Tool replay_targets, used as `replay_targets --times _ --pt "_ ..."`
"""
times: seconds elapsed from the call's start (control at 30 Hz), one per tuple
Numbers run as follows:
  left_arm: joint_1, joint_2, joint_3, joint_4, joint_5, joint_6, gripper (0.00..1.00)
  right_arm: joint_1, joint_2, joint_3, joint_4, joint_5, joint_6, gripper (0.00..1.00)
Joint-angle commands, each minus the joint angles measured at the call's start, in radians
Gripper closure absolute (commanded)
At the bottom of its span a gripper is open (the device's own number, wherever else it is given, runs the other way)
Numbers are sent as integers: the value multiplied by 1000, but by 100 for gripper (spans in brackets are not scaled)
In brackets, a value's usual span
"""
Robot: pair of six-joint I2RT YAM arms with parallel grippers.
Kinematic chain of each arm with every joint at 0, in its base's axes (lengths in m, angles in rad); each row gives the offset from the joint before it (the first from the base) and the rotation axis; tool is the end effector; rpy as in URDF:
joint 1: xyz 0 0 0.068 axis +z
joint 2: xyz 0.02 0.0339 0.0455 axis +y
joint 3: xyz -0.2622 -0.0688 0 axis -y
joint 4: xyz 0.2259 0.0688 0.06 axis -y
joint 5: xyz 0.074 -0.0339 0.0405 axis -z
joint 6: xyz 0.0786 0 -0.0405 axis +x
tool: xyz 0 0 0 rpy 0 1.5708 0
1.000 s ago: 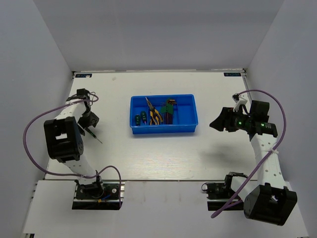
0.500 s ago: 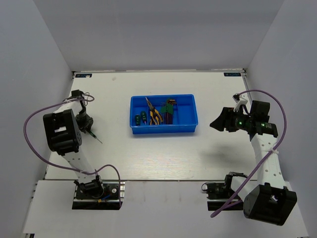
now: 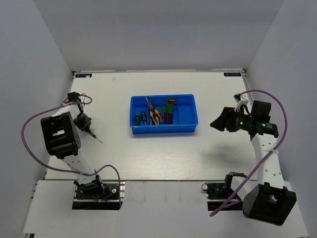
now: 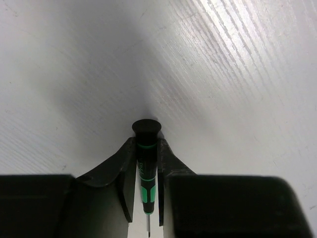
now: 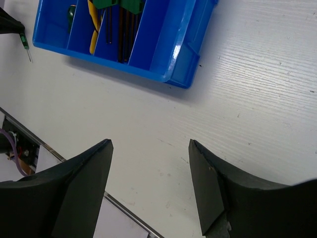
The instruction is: Sort the tools into containers
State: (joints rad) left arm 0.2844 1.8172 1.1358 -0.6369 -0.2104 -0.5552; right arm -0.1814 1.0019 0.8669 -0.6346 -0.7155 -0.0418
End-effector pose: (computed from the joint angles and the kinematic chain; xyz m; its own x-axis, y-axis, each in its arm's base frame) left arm 0.3168 0.1097 0.1260 -0.6188 -0.7179 -0.3189 -0.7656 0.6420 0.0402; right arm 0.2123 0.0135 0.2707 -0.6702 0.0908 -0.7366 -0.3555 0.8319 0.4261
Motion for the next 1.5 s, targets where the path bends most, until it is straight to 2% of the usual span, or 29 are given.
replay_targets --times 0.0,0.07,0.1,0.13,0.17,0.2,0.27,0.3,0.33,0.37,0.4,0.43,0.47,0.5,0.63,0.67,0.73,0.77,0.87,1.0,1.1,1.23,1.47 --pt "-10 30 -67 -6 72 28 100 -7 -3 27 -7 -33 -12 29" --pt "-19 -13 -48 -15 124 54 100 -9 -2 24 -8 -35 -20 29" --pt "-30 -36 -38 -15 159 67 100 -9 -5 26 -8 -36 -18 34" --pt "-30 -59 -27 -15 219 67 100 -9 0 24 -7 -41 -20 66" --pt "-39 -115 -18 -15 242 78 100 -9 0 23 -7 -47 -23 87" --pt "-57 -145 -5 -15 279 89 100 -7 0 20 -1 -48 -23 100" --pt "-79 -199 37 -32 321 98 100 -7 3 17 6 -52 -26 100" --pt "-103 -249 54 -41 365 109 100 -9 6 14 7 -50 -23 94" --pt "-117 -269 92 -41 394 109 100 -7 13 17 10 -27 -17 39" --pt "-132 -283 116 -41 428 121 100 -6 18 18 9 -21 -13 28" --pt "-164 -283 178 -52 501 121 100 -6 21 20 10 -13 -15 26" --pt "-183 -283 221 -82 526 121 100 -6 27 18 12 -12 -15 33" --pt "-203 -283 266 -93 545 121 100 -7 32 18 9 -19 -21 86" --pt "-243 -283 350 -102 566 121 100 -6 35 18 10 -21 -20 100" --pt "-351 -237 524 -93 657 130 100 -6 41 3 39 4 -1 100" --pt "-379 -208 562 -93 704 130 100 -6 49 -2 42 19 -1 88" --pt "-472 -93 674 -93 714 130 100 -6 58 1 50 31 0 77" --pt "-506 -55 708 -83 714 121 100 -4 72 4 50 40 -1 66" --pt "-634 97 888 -70 680 112 100 -6 76 3 47 57 -3 55" --pt "-754 290 1066 -102 646 121 100 -6 67 -6 68 100 16 53" --pt "-820 390 1130 -103 606 121 100 -7 67 -8 84 128 28 53" --pt "-883 435 1130 -38 586 107 100 -7 86 -9 87 142 29 53" --pt "-962 447 1027 121 514 23 100 -9 93 -9 82 152 28 53"
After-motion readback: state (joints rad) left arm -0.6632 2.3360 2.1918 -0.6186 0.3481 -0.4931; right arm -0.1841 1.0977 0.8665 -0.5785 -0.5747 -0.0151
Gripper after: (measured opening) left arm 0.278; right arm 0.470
